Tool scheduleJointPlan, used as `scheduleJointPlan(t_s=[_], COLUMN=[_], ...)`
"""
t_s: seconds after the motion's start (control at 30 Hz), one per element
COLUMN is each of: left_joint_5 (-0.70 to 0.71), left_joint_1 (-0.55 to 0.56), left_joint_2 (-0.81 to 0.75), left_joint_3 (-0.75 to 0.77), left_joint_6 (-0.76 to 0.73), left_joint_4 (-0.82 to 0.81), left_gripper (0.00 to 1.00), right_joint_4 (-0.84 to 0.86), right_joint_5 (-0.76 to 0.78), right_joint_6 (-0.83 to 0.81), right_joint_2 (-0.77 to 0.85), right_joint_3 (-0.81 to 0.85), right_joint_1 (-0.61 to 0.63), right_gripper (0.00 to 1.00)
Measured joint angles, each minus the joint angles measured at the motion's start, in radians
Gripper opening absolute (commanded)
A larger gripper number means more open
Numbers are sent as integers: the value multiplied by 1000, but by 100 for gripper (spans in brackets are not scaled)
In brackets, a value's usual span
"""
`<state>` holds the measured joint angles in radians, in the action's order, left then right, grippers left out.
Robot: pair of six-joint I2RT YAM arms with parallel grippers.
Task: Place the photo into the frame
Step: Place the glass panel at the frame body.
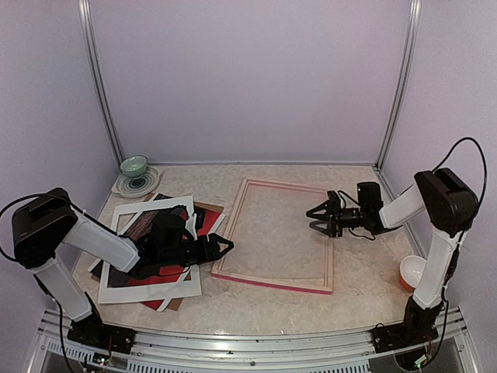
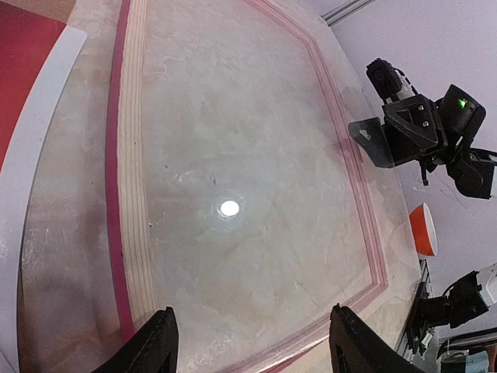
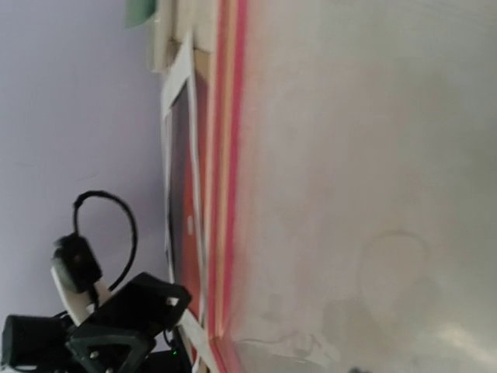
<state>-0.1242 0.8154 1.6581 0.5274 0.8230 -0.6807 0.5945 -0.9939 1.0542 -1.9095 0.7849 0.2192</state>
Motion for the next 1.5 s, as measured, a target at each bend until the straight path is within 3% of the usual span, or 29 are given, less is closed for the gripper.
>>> scheduleJointPlan(t_s=[0.23, 0.6, 0.87, 1.07, 1.33, 1.5], left_joint_5=[0, -1, -1, 0, 0, 0], left_joint_1=[0, 1, 16, 19, 26, 27], left_joint_2=[0, 0, 0, 0, 0, 0], left_joint_3=[0, 1, 9, 17, 17, 17], left_joint_6=[0, 2, 3, 4, 7, 8], left_joint_4=[0, 0, 1, 0, 1, 0], left_gripper=[66, 66, 66, 66, 66, 66], right_joint_4=[-92, 23, -117, -145, -122, -23], right_joint_5=[14, -20, 2, 11, 4, -24], right_joint_6=[-41, 31, -45, -64, -37, 27], right_joint_2=[8, -21, -26, -43, -54, -54], right_joint_3=[11, 11, 66, 73, 69, 49], right_joint_1=[-42, -45, -38, -30, -24, -24], right_gripper=[48, 39, 36, 25, 1, 0])
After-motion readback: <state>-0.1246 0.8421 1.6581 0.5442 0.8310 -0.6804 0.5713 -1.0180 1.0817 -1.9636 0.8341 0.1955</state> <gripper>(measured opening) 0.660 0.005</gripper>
